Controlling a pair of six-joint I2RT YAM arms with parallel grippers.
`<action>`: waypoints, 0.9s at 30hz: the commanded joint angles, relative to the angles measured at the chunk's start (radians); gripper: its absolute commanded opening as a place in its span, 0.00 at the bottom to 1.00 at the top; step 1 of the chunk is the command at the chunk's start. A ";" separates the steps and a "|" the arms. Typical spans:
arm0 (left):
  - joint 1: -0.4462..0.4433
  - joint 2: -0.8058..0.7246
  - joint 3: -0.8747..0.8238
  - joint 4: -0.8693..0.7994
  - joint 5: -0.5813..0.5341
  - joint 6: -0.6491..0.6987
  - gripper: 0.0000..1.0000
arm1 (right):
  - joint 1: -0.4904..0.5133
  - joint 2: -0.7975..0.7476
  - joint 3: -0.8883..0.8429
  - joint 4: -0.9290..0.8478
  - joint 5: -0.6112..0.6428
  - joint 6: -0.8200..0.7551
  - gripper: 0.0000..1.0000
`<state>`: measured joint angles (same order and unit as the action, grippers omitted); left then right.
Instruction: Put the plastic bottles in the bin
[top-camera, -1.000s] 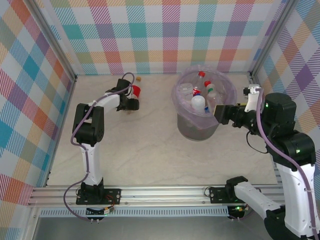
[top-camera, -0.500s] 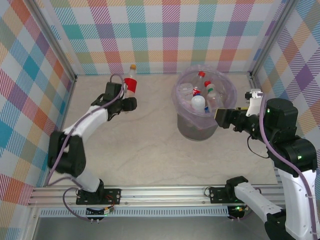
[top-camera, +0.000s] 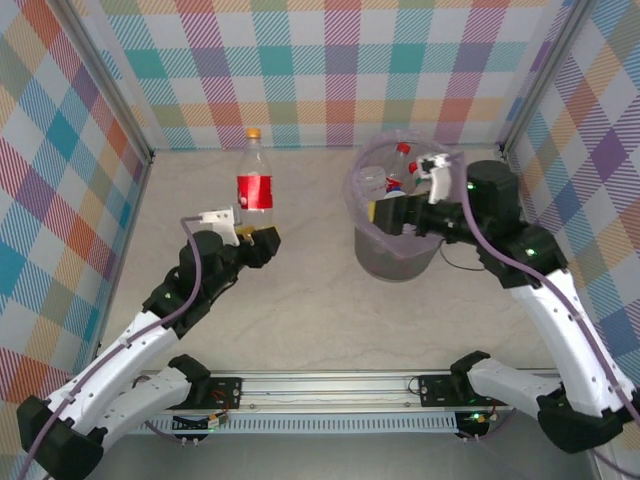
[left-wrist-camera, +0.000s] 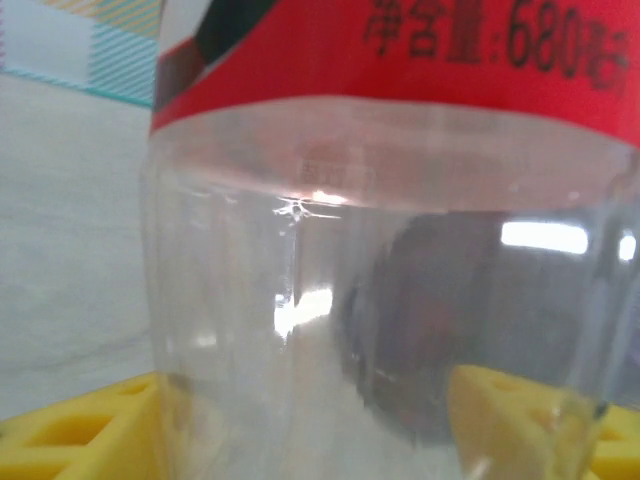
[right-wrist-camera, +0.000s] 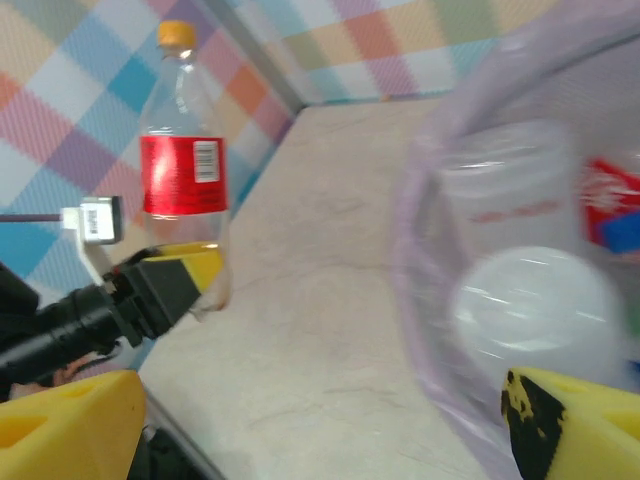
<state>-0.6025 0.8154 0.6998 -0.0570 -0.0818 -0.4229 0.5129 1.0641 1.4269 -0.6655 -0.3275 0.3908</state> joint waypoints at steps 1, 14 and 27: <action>-0.104 -0.003 -0.017 0.156 -0.060 -0.003 0.37 | 0.085 0.077 0.019 0.197 -0.030 0.046 0.94; -0.279 0.135 0.006 0.256 -0.013 0.161 0.40 | 0.127 0.234 0.077 0.320 -0.031 0.108 0.99; -0.301 0.132 -0.005 0.342 0.080 0.219 0.40 | 0.126 0.293 0.076 0.334 -0.099 0.151 0.97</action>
<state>-0.8867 0.9573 0.6888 0.2096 -0.0418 -0.2455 0.6346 1.3548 1.4666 -0.3717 -0.3882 0.5278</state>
